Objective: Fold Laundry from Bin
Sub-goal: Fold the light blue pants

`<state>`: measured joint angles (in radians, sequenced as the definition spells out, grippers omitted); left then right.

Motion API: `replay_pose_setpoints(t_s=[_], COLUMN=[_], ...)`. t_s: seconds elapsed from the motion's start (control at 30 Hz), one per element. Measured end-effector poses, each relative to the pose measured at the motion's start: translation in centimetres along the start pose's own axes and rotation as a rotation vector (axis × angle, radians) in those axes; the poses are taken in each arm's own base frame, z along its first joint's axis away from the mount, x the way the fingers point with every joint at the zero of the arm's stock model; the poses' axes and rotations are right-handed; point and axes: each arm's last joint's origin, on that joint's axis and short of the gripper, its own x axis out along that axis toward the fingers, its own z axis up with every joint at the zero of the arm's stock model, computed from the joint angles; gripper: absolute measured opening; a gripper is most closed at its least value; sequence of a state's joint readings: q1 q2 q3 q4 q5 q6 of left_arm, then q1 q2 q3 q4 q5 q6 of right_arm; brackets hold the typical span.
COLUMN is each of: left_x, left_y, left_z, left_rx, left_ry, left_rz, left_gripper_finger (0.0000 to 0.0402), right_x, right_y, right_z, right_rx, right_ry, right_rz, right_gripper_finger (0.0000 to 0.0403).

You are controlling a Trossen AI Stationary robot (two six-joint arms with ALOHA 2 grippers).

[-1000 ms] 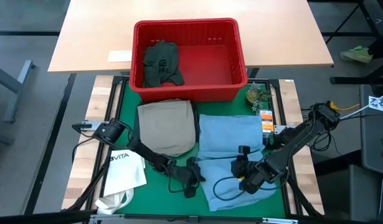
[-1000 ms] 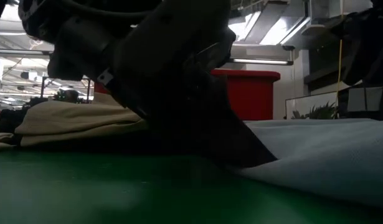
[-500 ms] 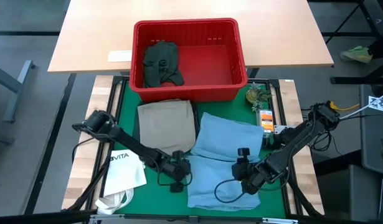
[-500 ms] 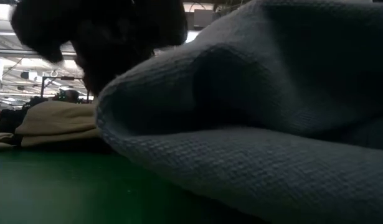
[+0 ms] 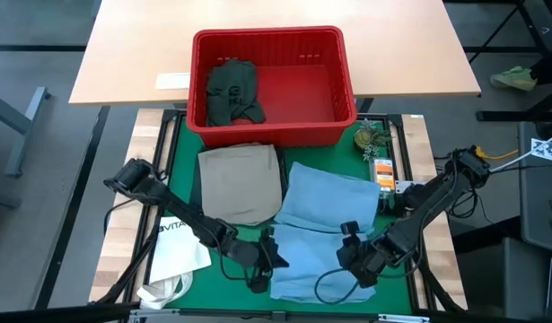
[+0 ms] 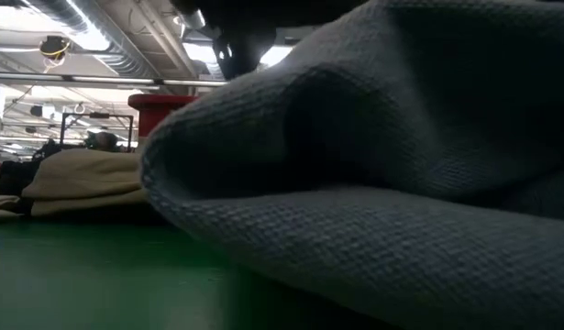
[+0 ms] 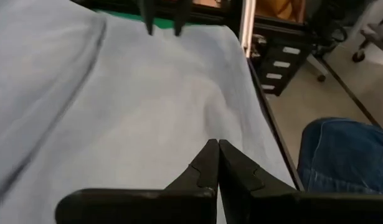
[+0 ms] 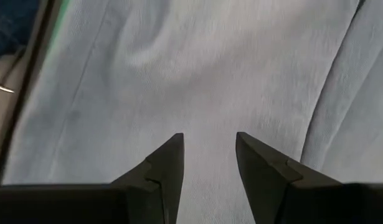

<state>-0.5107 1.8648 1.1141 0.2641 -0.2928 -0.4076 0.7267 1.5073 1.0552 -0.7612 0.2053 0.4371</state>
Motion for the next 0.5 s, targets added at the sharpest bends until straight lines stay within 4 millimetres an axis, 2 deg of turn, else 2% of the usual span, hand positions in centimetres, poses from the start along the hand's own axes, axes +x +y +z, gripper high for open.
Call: replay_pose_setpoints(t_s=[0.23, 0.5], left_x=[2.8, 4.6], left_y=[-0.6, -0.4], left_z=[-2.9, -5.5], left_rx=[-0.014, -0.078], left_ry=[-0.034, 0.06], left_rz=[-0.044, -0.156], left_gripper_finger=[0.0, 0.0], right_x=[0.9, 3.4], right_y=[0.3, -0.8], right_z=[-1.3, -4.5], right_rx=[-0.033, 0.044], right_ry=[0.011, 0.125], right_rz=[-0.071, -0.132], right_gripper_finger=[0.0147, 0.0147])
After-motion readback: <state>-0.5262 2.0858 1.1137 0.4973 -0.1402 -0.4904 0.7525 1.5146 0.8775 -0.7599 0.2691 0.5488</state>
